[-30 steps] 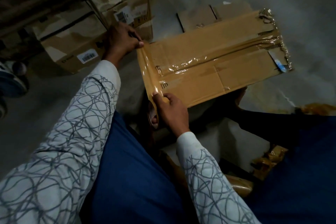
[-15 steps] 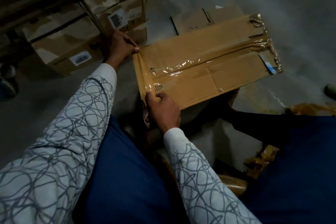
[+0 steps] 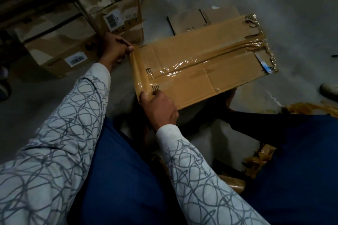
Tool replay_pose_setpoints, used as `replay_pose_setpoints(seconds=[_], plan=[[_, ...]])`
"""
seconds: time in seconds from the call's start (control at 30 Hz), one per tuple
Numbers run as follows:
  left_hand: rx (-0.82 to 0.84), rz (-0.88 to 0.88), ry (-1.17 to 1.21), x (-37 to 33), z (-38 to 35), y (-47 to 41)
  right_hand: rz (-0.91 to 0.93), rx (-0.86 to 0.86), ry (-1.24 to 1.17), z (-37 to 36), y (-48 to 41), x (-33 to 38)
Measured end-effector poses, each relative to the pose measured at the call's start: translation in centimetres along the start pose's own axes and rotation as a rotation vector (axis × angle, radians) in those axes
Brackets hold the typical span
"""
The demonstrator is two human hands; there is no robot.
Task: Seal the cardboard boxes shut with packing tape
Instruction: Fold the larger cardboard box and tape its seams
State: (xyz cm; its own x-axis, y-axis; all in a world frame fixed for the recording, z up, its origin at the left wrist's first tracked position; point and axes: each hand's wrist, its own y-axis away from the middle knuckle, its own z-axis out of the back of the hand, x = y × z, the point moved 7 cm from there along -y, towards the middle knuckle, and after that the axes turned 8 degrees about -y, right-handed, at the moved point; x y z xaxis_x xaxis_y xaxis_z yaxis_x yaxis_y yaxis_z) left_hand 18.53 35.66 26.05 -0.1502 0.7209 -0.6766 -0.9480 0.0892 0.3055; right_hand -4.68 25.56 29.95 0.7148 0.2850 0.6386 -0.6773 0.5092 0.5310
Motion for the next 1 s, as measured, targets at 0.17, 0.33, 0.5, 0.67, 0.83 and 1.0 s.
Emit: replay_pose_setpoints(seconds=[0.17, 0.33, 0.5, 0.67, 0.83, 1.0], plan=[[-0.061, 0.059, -0.016, 0.5, 0.4, -0.7, 0.027, -0.009, 0.061, -0.9, 0.2, 0.5], [-0.099, 0.017, -0.181, 0.5, 0.4, -1.5, 0.040, -0.039, 0.048, -0.9, 0.5, 0.5], [-0.054, -0.025, -0.214, -0.5, 0.1, 0.2, 0.002, 0.076, -0.084, -1.3, -0.3, -0.5], [-0.062, -0.056, -0.183, -1.0, 0.0, 0.9, -0.040, 0.127, -0.087, -0.5, 0.0, -2.2], [-0.108, -0.046, -0.138, -0.8, 0.2, 0.8, -0.022, 0.094, 0.027, -1.0, 2.4, -4.9], [-0.088, 0.001, -0.142, -0.3, 0.1, 0.4, -0.113, 0.099, 0.137, -1.1, 4.0, -8.9]])
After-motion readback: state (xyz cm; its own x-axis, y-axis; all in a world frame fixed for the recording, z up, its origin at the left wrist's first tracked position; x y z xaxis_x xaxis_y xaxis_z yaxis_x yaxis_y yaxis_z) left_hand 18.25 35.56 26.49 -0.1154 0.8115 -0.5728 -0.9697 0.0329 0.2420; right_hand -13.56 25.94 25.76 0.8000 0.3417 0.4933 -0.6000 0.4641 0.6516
